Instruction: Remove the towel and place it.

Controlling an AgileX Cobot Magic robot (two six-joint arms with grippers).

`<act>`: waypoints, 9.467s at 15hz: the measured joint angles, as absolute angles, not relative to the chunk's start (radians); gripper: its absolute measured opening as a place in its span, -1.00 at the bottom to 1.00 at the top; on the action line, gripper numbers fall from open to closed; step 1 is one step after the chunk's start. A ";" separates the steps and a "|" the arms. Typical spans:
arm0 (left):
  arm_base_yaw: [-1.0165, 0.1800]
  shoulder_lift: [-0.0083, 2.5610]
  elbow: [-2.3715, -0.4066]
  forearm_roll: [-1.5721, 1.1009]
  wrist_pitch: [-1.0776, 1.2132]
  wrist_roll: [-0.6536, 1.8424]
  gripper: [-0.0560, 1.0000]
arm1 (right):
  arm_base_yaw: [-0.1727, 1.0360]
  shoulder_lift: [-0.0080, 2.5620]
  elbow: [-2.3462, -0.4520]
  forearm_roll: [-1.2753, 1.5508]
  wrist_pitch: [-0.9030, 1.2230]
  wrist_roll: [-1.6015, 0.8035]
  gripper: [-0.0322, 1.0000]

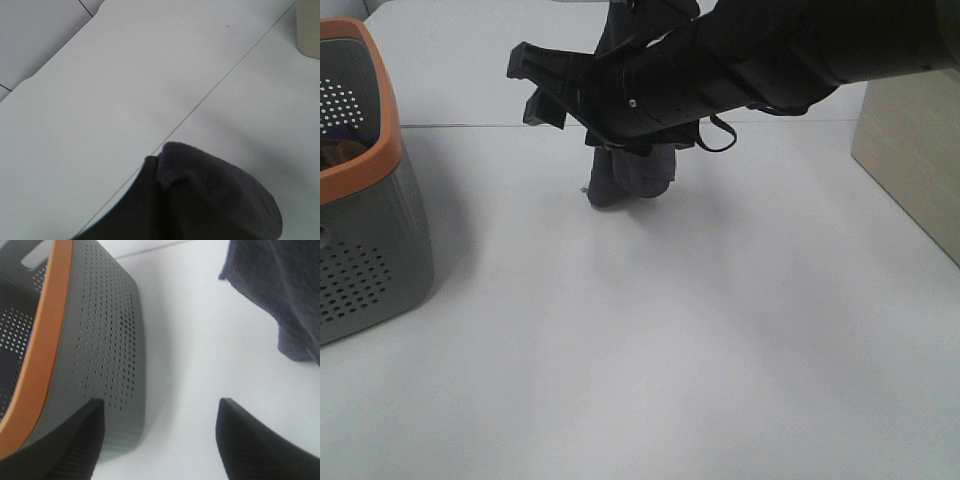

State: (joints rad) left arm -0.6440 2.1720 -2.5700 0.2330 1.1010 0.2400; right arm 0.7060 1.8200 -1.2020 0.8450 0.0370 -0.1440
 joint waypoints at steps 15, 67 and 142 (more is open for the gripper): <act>-0.643 2.185 -2.570 0.218 1.131 0.240 -0.89 | 0.641 1.972 -1.231 1.075 -0.409 -0.165 0.17; -0.650 2.220 -2.569 0.157 1.248 0.236 -0.89 | 0.293 1.687 -1.107 0.410 0.826 -0.189 -0.94; -0.609 2.213 -1.696 -0.141 1.216 0.274 -0.89 | 0.267 2.104 -1.444 0.094 1.212 -0.289 -0.52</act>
